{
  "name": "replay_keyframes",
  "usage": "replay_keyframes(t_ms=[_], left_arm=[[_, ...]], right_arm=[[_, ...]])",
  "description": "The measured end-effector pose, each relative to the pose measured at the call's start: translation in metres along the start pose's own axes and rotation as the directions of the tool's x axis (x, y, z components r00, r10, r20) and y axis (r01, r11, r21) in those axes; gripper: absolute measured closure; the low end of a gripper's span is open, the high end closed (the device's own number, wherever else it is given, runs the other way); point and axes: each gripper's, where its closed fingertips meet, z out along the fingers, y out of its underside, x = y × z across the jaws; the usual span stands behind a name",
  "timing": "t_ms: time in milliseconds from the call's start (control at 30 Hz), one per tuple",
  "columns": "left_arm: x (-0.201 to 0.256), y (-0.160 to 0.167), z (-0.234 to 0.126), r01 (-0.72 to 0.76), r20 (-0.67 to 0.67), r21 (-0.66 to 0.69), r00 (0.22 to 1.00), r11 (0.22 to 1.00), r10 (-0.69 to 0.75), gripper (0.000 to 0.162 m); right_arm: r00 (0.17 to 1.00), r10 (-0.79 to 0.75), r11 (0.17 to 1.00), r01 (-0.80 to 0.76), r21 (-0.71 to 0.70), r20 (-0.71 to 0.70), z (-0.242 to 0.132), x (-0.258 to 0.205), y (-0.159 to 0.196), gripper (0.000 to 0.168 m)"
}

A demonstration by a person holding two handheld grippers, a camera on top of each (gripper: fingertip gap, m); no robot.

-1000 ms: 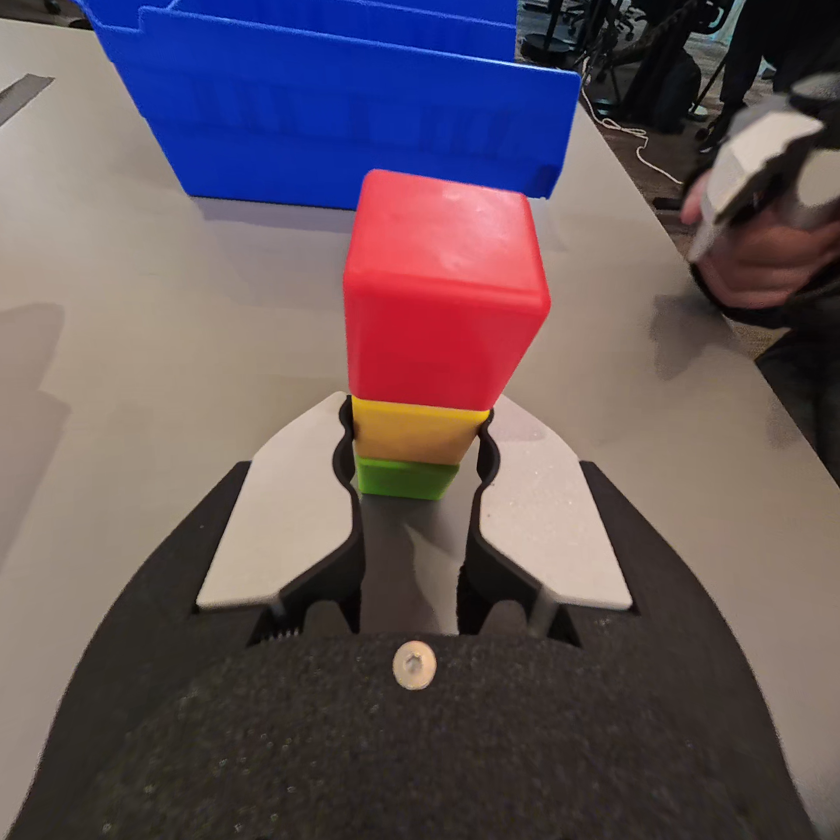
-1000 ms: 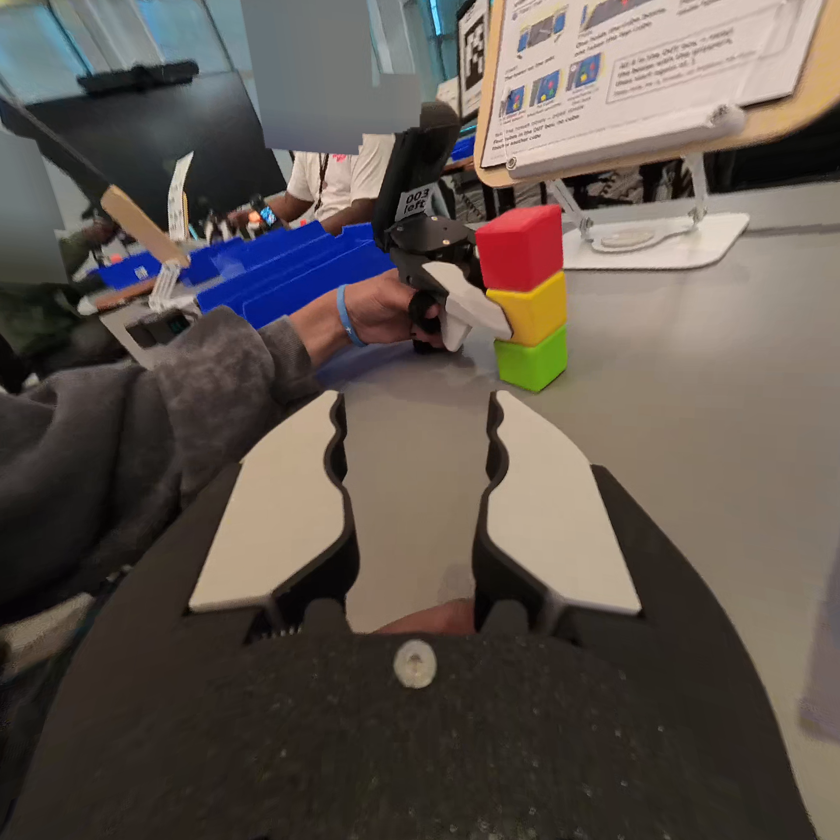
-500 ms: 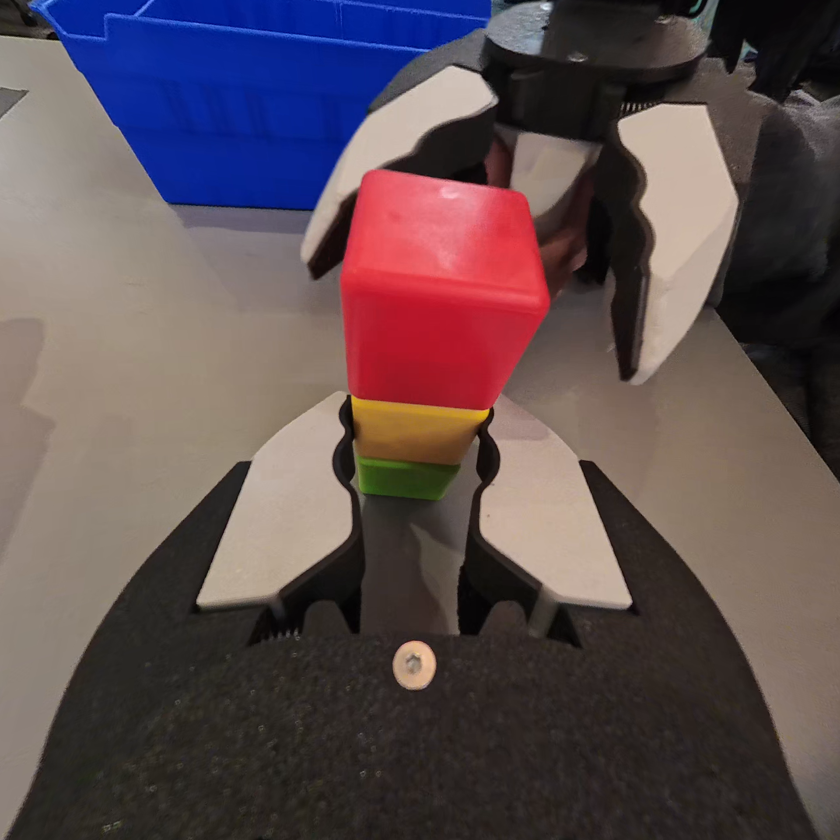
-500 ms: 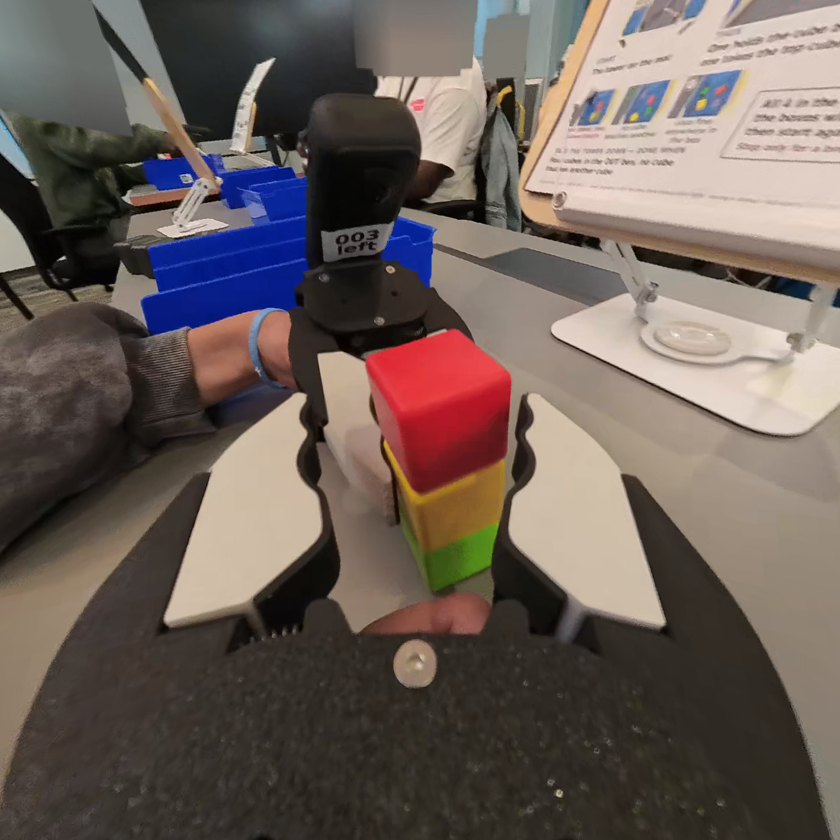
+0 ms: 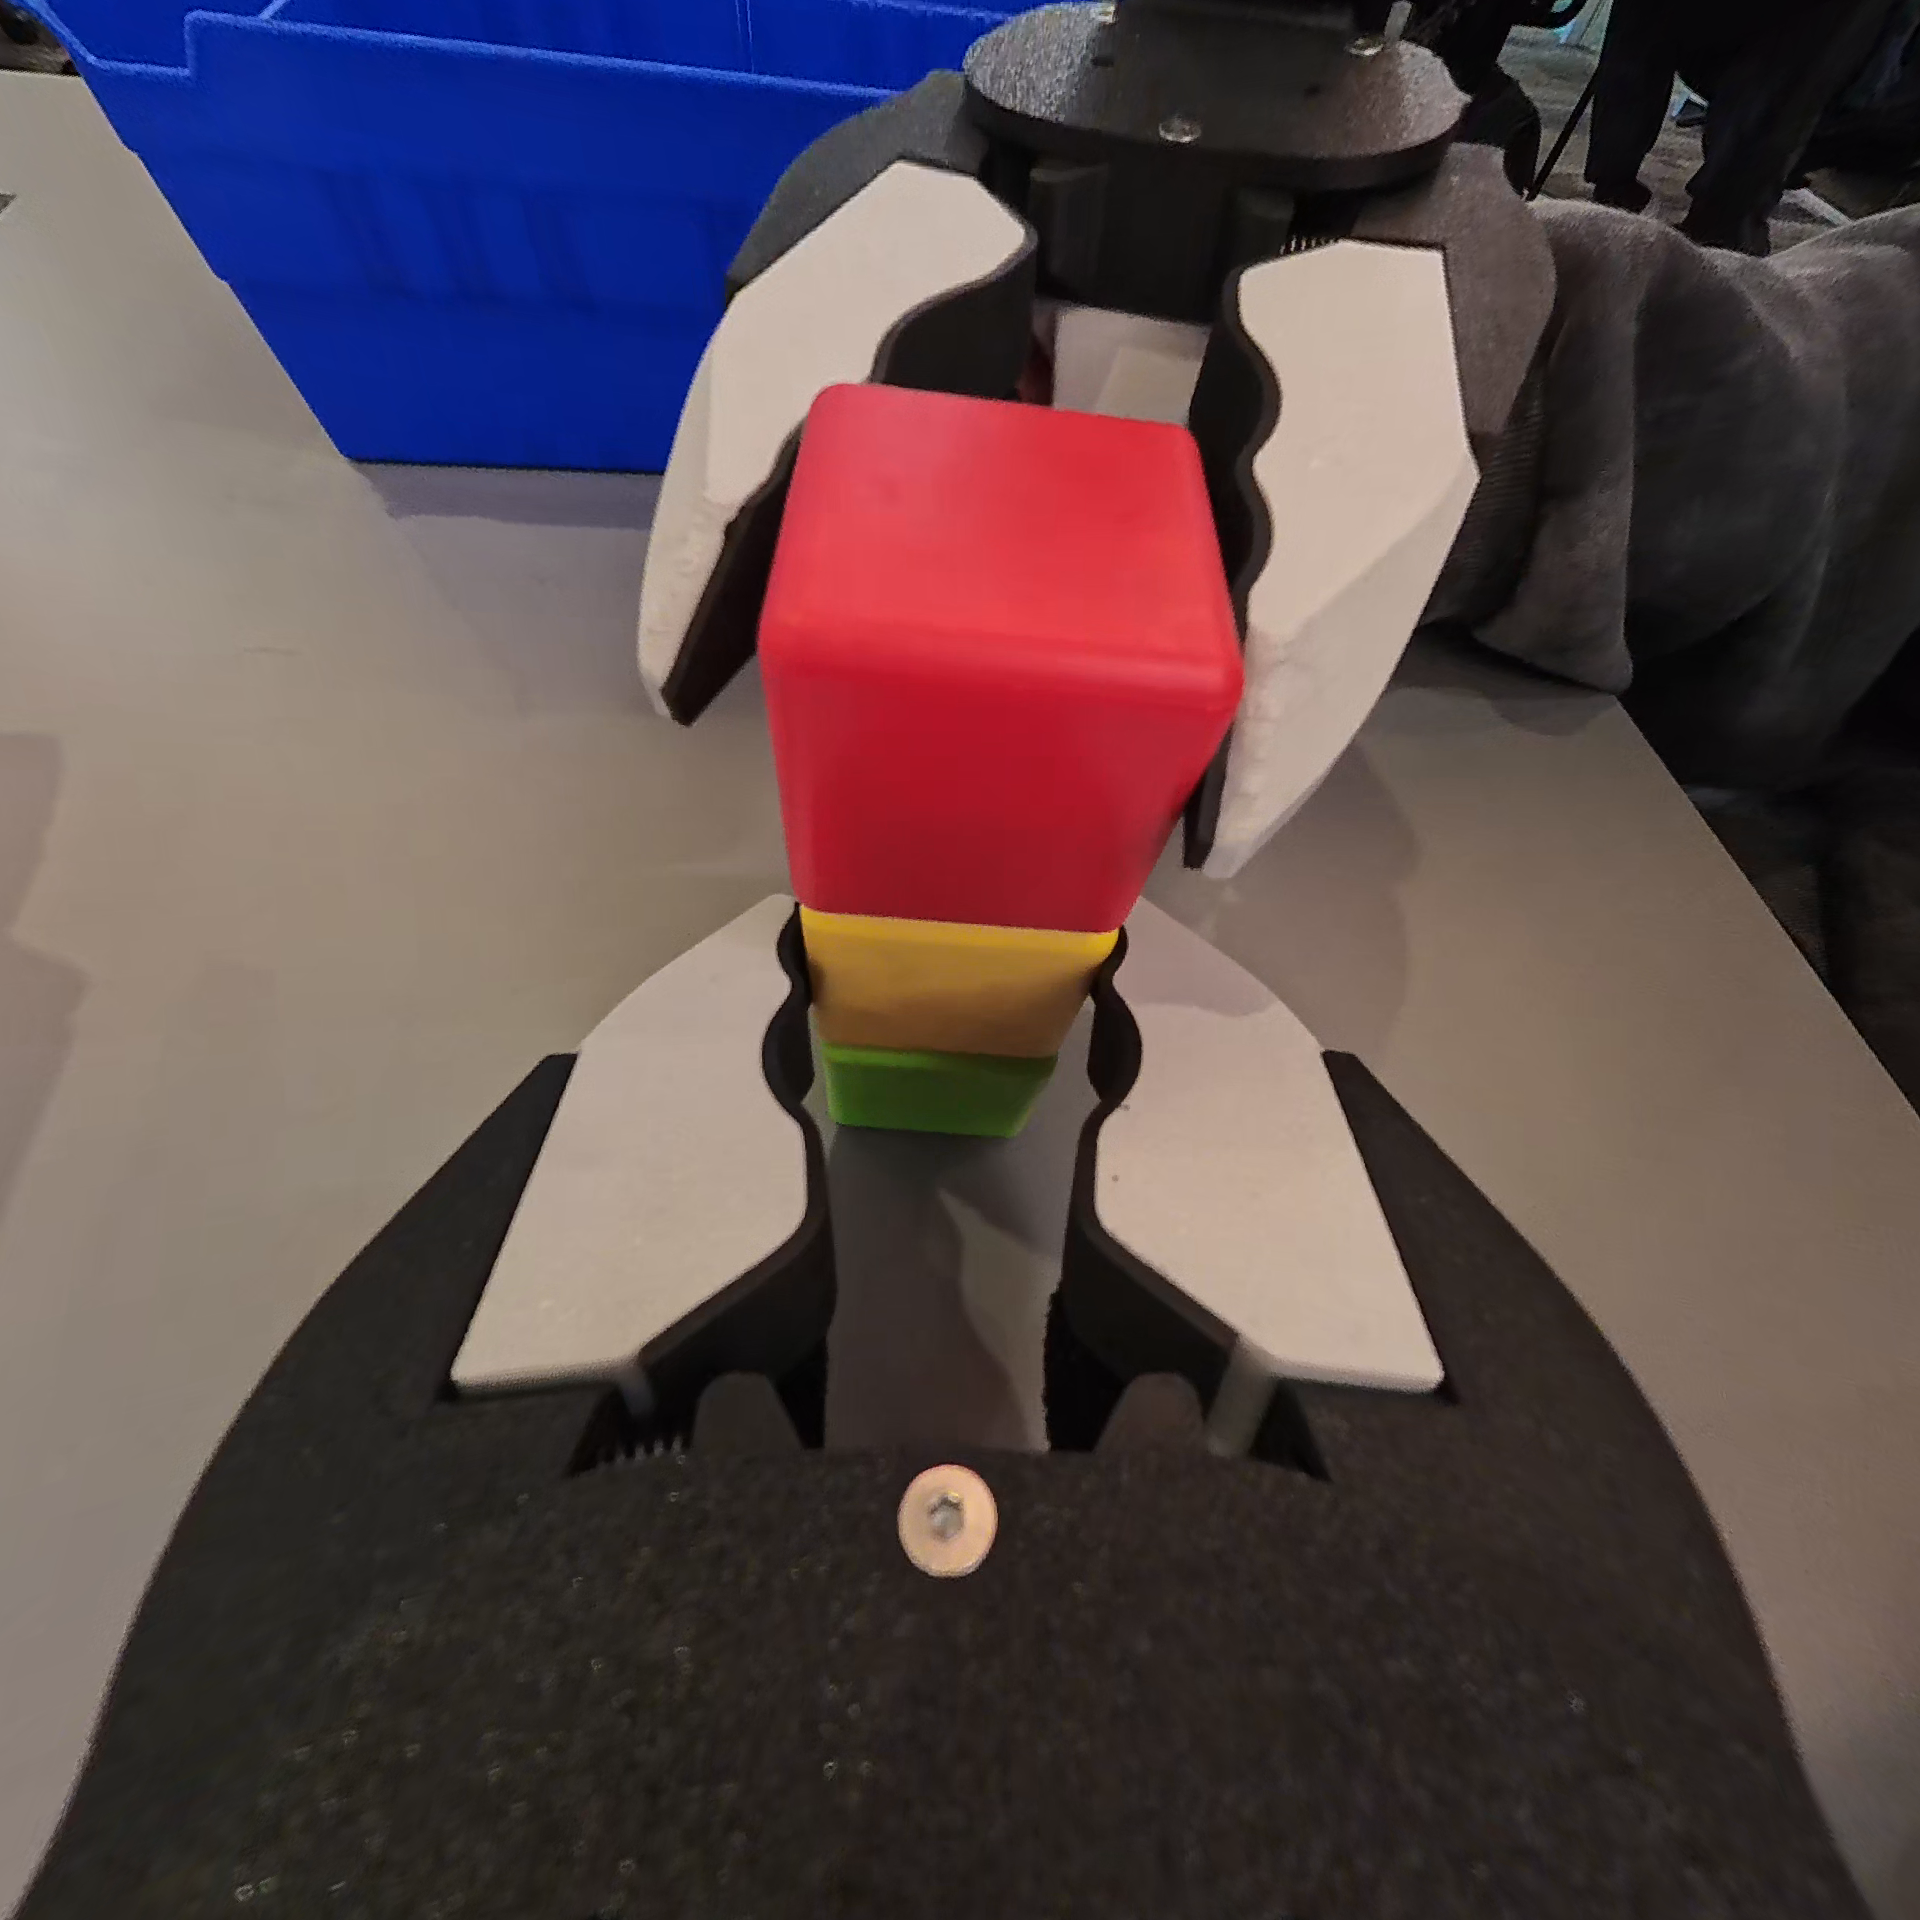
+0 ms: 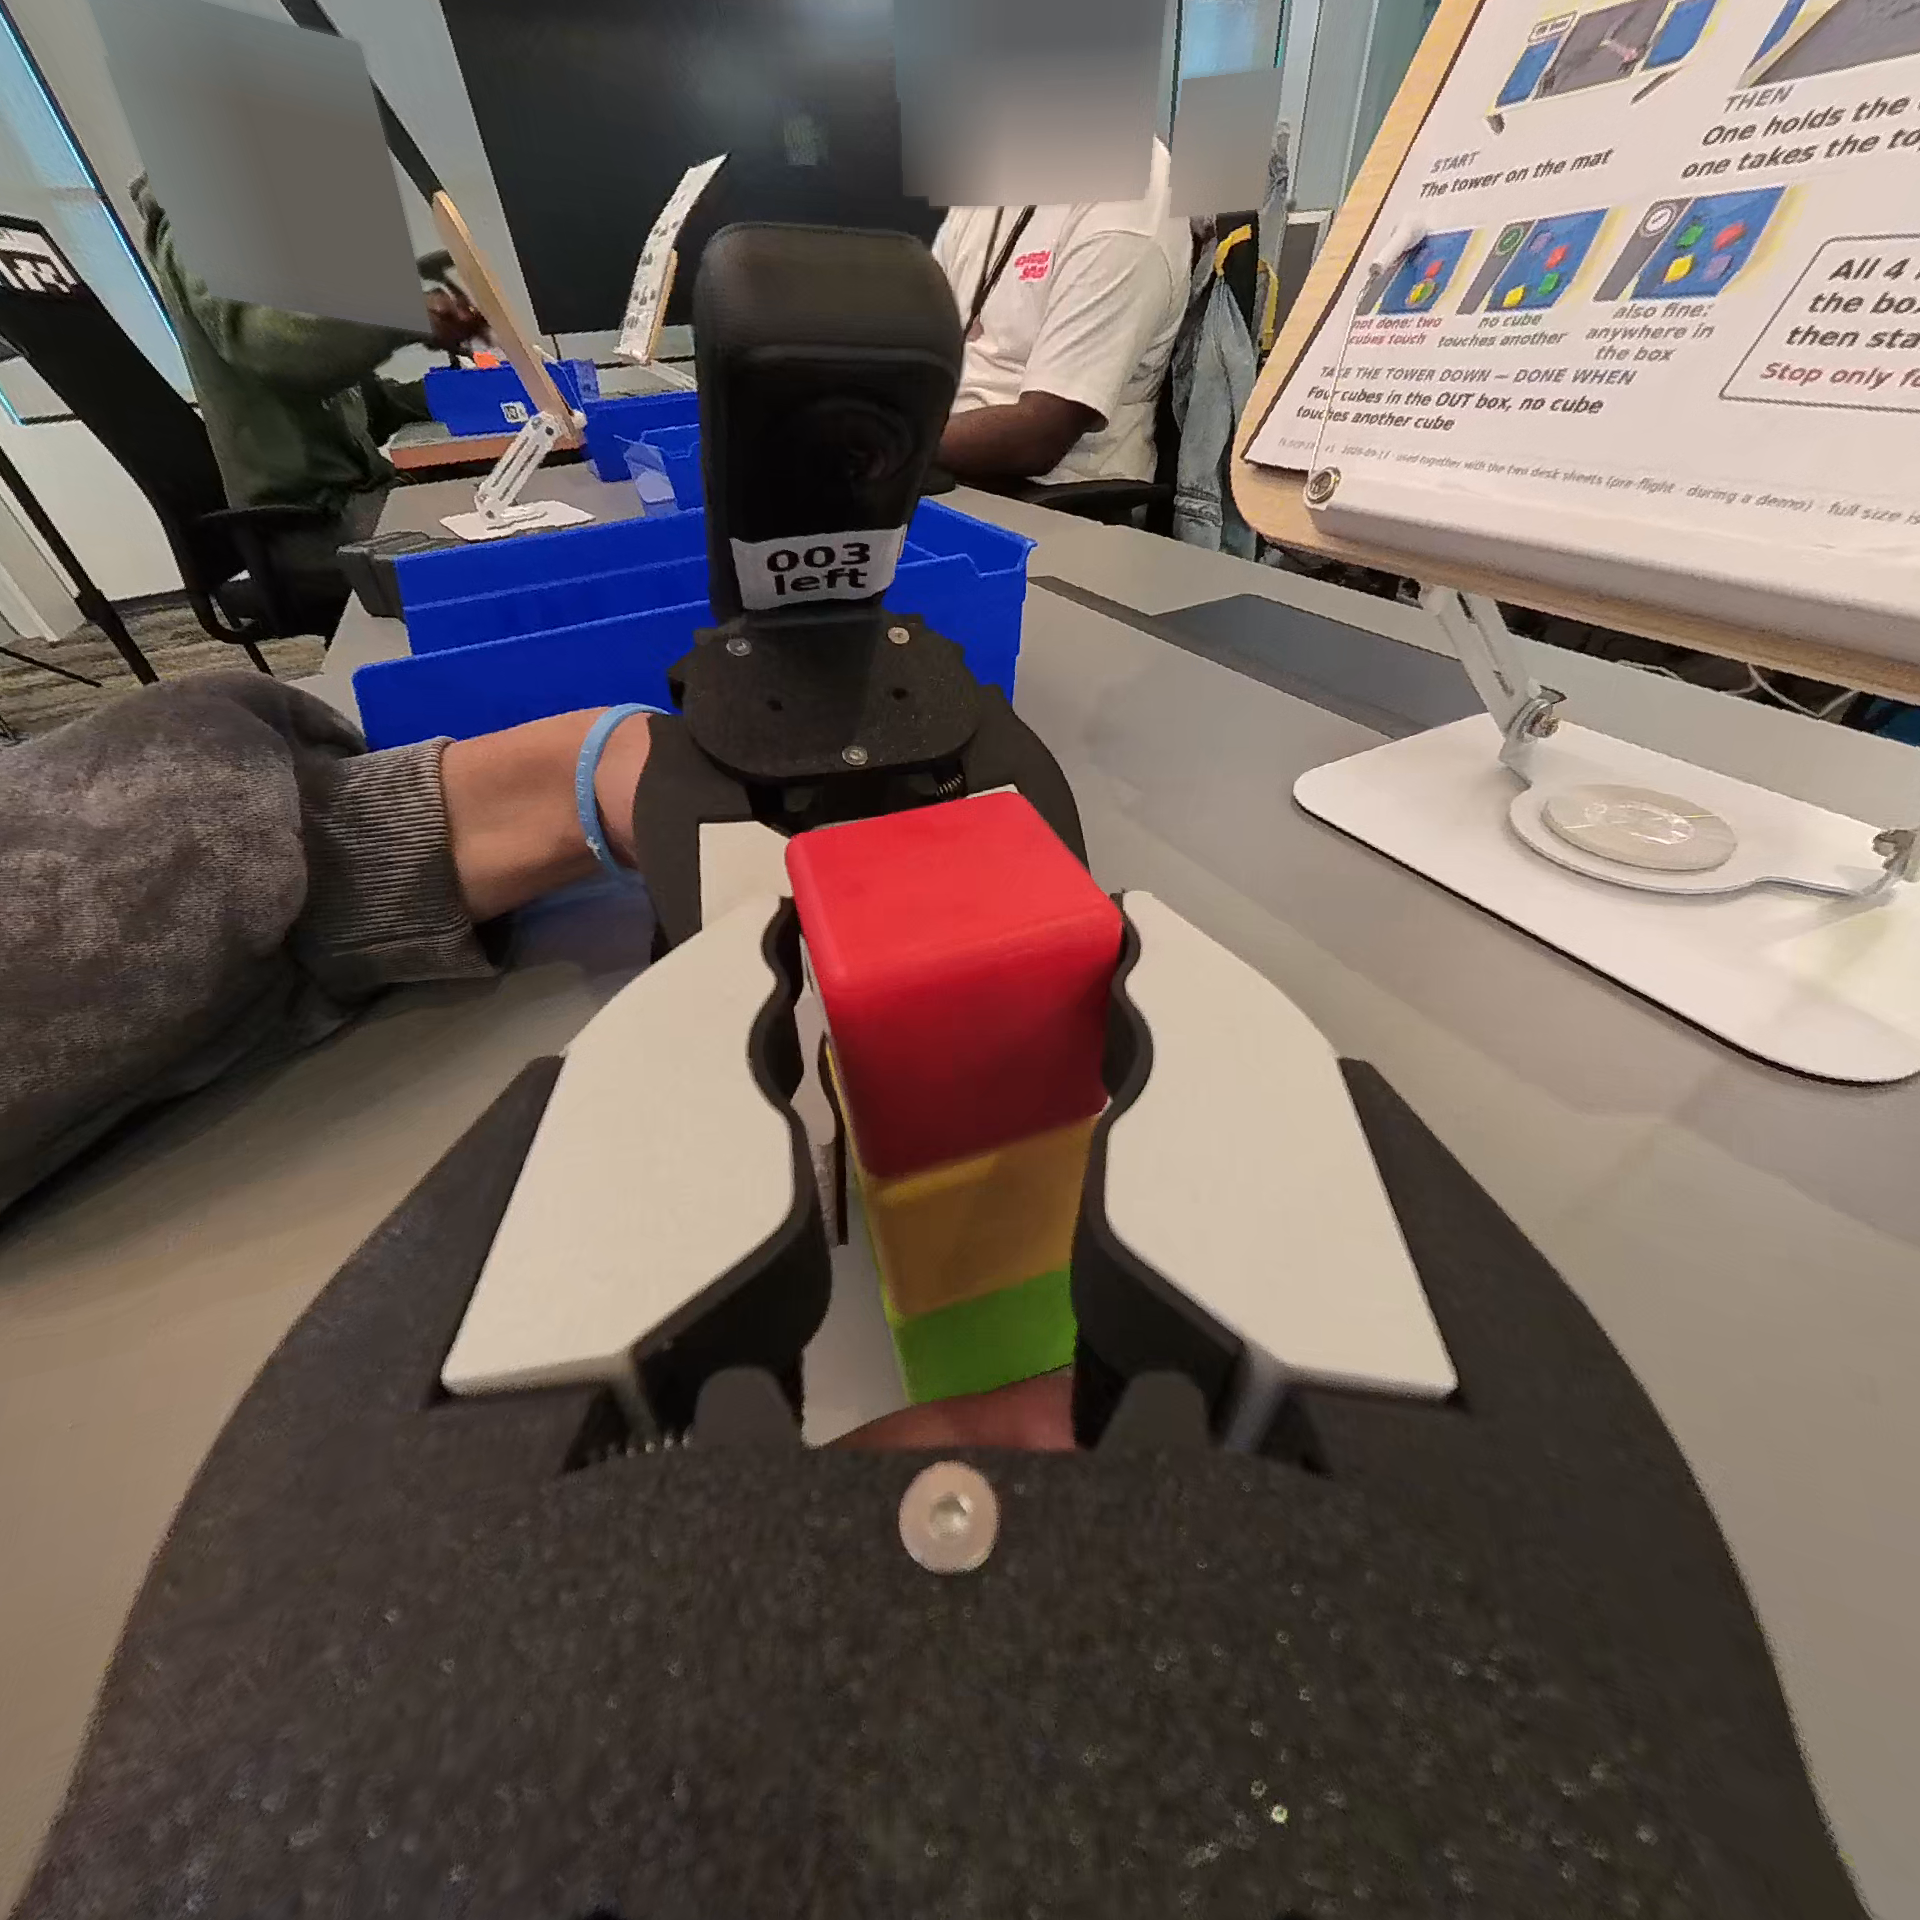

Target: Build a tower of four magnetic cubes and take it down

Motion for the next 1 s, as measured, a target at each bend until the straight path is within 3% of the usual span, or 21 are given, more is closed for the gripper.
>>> replay_keyframes(t_ms=[400,533,633,733,900,1000], left_arm=[[0.004,-0.005,-0.001,-0.006,-0.014,0.035,1.000,0.999,0.007,0.112],[0.005,0.000,0.004,-0.039,-0.006,-0.008,0.999,0.999,0.039,0.113],[0.005,-0.001,0.004,-0.036,-0.006,-0.007,0.999,0.999,0.036,0.113],[0.005,0.000,0.004,-0.035,-0.007,-0.007,0.999,0.999,0.035,0.113],[0.002,-0.001,0.004,-0.018,0.004,-0.006,1.000,1.000,0.018,0.113],[0.001,-0.001,0.004,-0.015,0.007,-0.007,1.000,1.000,0.015,0.113]], right_arm=[[1.000,0.016,0.998,-0.017,0.067,0.014,-0.003,-0.001,-0.007,0.114],[0.995,0.097,0.966,-0.104,0.238,0.039,-0.019,0.004,-0.040,0.114],[0.996,0.088,0.955,-0.084,0.286,-0.002,-0.034,0.005,-0.061,0.115],[0.993,0.058,0.948,-0.024,0.317,-0.098,-0.058,0.001,-0.100,0.115],[0.930,-0.080,0.963,0.165,0.214,-0.359,-0.132,0.004,-0.187,0.115],[0.791,-0.168,0.977,0.215,0.009,-0.589,-0.187,0.042,-0.206,0.115]])
